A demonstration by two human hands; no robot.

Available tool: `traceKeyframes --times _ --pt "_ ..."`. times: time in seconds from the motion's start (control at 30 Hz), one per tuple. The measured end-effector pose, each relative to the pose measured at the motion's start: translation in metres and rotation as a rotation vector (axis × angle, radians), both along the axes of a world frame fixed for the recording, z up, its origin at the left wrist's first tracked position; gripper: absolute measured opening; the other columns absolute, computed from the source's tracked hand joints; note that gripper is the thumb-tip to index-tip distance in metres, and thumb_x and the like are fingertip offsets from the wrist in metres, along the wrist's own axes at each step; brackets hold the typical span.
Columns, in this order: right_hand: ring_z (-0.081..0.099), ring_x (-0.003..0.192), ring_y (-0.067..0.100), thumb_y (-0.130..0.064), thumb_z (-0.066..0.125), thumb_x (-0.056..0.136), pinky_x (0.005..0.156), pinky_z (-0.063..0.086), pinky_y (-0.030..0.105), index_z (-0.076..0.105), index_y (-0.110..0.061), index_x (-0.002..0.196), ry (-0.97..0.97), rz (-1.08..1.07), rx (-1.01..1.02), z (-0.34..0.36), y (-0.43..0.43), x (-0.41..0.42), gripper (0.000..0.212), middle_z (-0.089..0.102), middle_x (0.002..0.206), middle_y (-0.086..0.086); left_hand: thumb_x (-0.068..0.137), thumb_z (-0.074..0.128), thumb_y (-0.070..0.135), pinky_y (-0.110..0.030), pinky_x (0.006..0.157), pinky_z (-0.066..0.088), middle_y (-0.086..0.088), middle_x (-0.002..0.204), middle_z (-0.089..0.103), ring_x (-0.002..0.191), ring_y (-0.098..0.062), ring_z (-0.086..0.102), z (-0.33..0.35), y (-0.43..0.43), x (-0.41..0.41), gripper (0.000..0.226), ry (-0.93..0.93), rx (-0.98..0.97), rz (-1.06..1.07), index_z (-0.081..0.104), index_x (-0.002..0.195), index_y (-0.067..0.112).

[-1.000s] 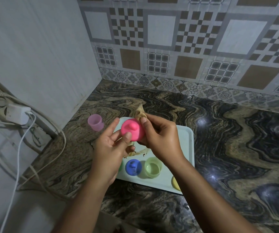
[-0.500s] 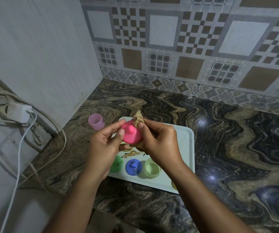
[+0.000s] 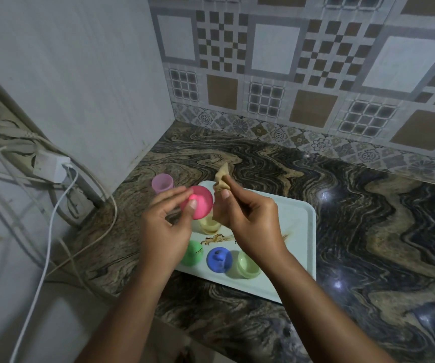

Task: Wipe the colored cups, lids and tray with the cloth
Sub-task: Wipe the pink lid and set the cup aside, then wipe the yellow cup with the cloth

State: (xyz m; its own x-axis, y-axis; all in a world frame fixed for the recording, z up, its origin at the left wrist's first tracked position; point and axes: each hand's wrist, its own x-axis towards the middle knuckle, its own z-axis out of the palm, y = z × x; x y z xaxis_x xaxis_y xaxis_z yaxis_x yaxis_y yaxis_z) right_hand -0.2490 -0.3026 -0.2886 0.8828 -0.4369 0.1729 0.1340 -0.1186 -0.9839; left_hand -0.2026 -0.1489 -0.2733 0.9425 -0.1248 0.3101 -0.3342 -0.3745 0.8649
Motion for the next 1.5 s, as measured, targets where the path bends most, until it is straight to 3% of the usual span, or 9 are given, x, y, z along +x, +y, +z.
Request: traceKeyframes --times 0.07,0.2,0.3,0.43,0.73,0.83,0.97,1.13,1.5 --pt "0.071 0.104 0.004 -0.021 0.064 0.098 0.088 0.059 0.028 0.067 -0.011 0.131 -0.086 -0.075 -0.249 -0.002 -0.003 0.013 0.035 0.074 0.119 0.003 0.089 0.072 0.015 0.001 0.083 0.040 0.009 0.117 0.066 0.104 0.014 0.057 -0.005 0.010 0.014 0.024 -0.034 0.050 0.039 0.075 0.112 0.016" --pt "0.065 0.118 0.036 -0.009 0.062 0.093 0.091 0.059 0.044 0.066 0.002 0.127 -0.188 -0.072 -0.734 -0.023 -0.004 0.068 0.036 0.060 0.135 0.028 0.087 0.073 0.015 -0.016 0.093 0.046 -0.002 0.115 0.070 0.105 -0.010 0.063 -0.015 0.031 0.059 0.022 -0.098 0.168 0.115 0.076 0.109 0.010" --pt "0.068 0.104 0.050 -0.005 0.055 0.091 0.077 0.060 0.057 0.056 -0.002 0.138 -0.063 0.097 -0.960 -0.040 -0.004 0.113 0.046 0.047 0.149 0.027 0.086 0.073 0.013 -0.033 0.097 0.051 -0.007 0.111 0.072 0.104 -0.019 0.066 -0.025 0.046 0.100 0.022 -0.100 0.248 0.157 0.076 0.107 0.008" --pt "0.065 0.110 0.049 0.004 0.050 0.090 0.079 0.060 0.054 0.040 -0.010 0.151 0.060 0.241 -1.135 -0.057 0.001 0.157 0.063 0.032 0.161 0.020 0.086 0.071 0.012 -0.035 0.097 0.051 -0.012 0.111 0.071 0.104 -0.026 0.066 -0.033 0.052 0.142 0.024 -0.056 0.330 0.197 0.075 0.108 0.006" --pt "0.047 0.137 0.041 -0.001 0.046 0.099 0.103 0.047 0.041 0.033 -0.004 0.155 0.209 0.340 -1.156 -0.076 0.022 0.205 0.058 0.028 0.162 0.024 0.088 0.065 0.024 -0.034 0.084 0.057 0.002 0.108 0.074 0.096 -0.019 0.069 -0.071 0.034 0.181 0.022 0.075 0.483 0.168 0.077 0.106 0.023" --pt "0.065 0.114 0.042 -0.004 0.052 0.097 0.089 0.056 0.044 0.051 -0.005 0.145 0.155 0.308 -1.062 -0.083 0.025 0.212 0.047 0.049 0.148 0.025 0.091 0.064 0.026 -0.031 0.082 0.056 0.001 0.106 0.074 0.093 -0.020 0.069 -0.083 0.026 0.186 0.021 0.116 0.488 0.167 0.077 0.107 0.024" --pt "0.072 0.079 0.047 0.004 0.054 0.086 0.065 0.061 0.049 0.059 -0.003 0.136 0.203 0.281 -0.971 -0.091 0.021 0.222 0.050 0.046 0.148 0.032 0.092 0.064 0.025 -0.031 0.085 0.053 -0.004 0.111 0.072 0.097 -0.025 0.066 -0.098 0.023 0.194 0.022 0.163 0.486 0.146 0.076 0.109 0.020" --pt "0.072 0.069 0.044 -0.004 0.048 0.090 0.060 0.061 0.048 0.063 -0.001 0.130 0.155 0.221 -0.956 -0.096 0.016 0.228 0.042 0.056 0.137 0.034 0.094 0.062 0.022 -0.032 0.084 0.053 -0.010 0.108 0.073 0.096 -0.029 0.068 -0.106 0.020 0.200 0.023 0.188 0.434 0.127 0.074 0.113 0.014" --pt "0.072 0.084 0.052 0.000 0.052 0.088 0.071 0.062 0.055 0.069 0.006 0.118 0.047 0.099 -0.846 -0.090 0.013 0.218 0.035 0.061 0.125 0.038 0.097 0.050 0.017 -0.042 0.083 0.049 -0.016 0.126 0.059 0.111 -0.038 0.057 -0.120 0.018 0.197 0.030 0.105 0.598 0.108 0.059 0.124 0.009"
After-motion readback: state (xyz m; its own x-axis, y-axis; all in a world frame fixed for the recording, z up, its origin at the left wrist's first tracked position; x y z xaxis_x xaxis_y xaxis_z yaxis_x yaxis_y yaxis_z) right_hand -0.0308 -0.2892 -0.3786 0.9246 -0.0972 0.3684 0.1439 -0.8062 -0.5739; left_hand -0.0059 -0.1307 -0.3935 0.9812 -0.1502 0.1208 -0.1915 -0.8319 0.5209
